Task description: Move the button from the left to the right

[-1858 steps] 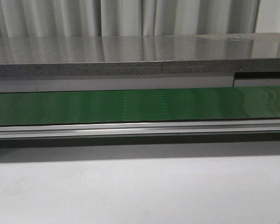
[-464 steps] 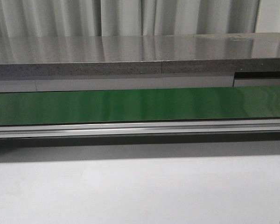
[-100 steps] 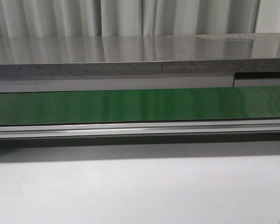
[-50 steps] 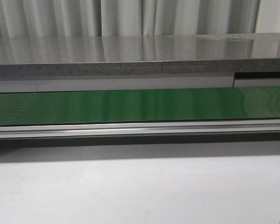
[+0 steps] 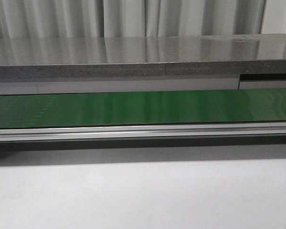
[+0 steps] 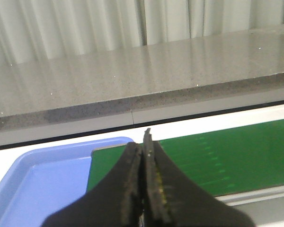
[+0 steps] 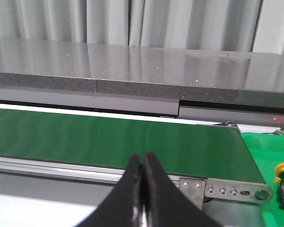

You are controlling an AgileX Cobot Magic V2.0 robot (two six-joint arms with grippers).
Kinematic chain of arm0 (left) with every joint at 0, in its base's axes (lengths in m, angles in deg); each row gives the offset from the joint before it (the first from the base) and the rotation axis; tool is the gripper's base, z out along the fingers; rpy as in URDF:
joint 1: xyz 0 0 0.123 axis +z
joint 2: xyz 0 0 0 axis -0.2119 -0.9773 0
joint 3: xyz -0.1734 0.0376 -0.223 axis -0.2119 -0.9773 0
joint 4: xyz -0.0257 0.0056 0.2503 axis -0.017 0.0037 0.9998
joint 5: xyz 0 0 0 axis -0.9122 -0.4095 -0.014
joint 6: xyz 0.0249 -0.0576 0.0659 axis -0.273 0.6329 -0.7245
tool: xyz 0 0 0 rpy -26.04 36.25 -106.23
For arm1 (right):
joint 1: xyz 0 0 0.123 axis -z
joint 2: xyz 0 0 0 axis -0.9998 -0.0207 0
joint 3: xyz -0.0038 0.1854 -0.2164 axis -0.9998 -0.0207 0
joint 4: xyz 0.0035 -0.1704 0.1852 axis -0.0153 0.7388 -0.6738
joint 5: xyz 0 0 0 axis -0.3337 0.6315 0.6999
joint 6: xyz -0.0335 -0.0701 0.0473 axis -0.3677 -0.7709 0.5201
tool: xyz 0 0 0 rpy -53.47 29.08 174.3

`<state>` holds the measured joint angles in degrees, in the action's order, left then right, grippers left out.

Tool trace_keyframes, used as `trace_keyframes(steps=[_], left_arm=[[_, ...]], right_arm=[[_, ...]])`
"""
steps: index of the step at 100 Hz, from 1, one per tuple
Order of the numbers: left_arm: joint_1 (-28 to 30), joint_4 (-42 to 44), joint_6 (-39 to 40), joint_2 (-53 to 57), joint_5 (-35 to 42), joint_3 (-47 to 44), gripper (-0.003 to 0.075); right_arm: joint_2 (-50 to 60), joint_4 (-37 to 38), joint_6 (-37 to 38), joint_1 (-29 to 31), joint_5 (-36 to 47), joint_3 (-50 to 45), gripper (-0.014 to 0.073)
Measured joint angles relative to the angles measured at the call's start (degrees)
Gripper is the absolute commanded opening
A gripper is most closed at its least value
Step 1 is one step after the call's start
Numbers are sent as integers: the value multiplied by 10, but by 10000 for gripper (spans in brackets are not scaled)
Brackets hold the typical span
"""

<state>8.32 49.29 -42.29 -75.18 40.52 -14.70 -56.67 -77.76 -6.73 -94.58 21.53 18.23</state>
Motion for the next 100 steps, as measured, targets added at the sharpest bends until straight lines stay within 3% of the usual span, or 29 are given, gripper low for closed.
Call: trace_keyframes(steps=[9,21,43,100], left_arm=[[0,75,84,26,0,-29,-19],[0,108,122,74,0,-71,-19],[0,113,133,158,-6,-117,-19],[0,113,143,161,5,-117,-19]], right_arm=[[0,0,0,0,0,0,-109],[0,0,0,0,0,0,-109],[0,0,0,0,0,0,-109],[1,0,0,0,1,0,-109]])
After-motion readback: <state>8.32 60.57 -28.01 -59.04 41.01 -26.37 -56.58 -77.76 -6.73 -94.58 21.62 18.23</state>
